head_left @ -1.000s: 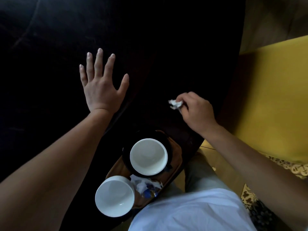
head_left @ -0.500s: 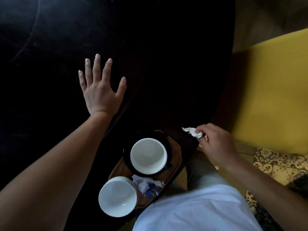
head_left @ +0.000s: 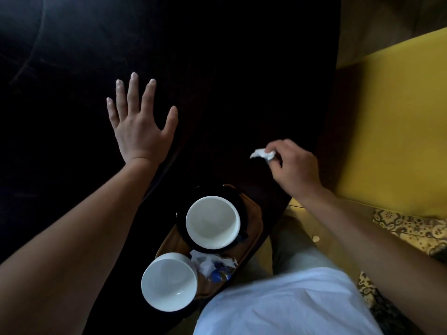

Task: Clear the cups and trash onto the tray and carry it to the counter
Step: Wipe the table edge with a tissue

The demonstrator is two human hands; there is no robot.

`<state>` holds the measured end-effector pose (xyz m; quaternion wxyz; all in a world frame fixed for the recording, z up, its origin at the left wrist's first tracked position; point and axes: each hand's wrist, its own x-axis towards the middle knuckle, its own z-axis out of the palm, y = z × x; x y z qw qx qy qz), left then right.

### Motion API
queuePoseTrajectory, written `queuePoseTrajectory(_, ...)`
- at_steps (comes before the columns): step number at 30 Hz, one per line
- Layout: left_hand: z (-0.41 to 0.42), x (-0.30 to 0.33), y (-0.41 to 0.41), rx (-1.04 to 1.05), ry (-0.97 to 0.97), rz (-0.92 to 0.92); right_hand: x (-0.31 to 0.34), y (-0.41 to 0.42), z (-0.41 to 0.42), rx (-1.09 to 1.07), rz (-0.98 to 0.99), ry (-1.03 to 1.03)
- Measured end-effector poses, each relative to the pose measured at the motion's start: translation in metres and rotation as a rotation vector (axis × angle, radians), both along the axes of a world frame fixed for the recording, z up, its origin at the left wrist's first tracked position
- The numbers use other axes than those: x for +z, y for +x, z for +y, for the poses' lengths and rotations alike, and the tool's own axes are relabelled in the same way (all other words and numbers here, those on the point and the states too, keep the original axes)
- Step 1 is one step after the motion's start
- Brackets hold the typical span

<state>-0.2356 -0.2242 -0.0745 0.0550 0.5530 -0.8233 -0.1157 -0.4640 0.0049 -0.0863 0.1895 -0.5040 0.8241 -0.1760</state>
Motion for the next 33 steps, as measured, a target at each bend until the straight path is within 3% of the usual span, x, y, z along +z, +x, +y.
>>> queuePoseTrajectory(9, -0.001, -0.001, 0.002, -0.01, -0.012, -0.003, -0.006, -0.035, -0.043, -0.044, -0.018, -0.053)
queuePoseTrajectory(22, -0.001, 0.001, 0.002, -0.012, 0.004, -0.002, 0.021, 0.018, 0.089, 0.157, -0.227, 0.275)
queuePoseTrajectory(30, 0.0, 0.002, 0.002, -0.007, 0.014, -0.004, 0.029, 0.009, 0.1, 0.217, -0.252, 0.346)
queuePoseTrajectory(33, -0.001, 0.002, 0.0, -0.008, 0.014, -0.012, 0.035, -0.003, 0.081, 0.142, -0.308, 0.3)
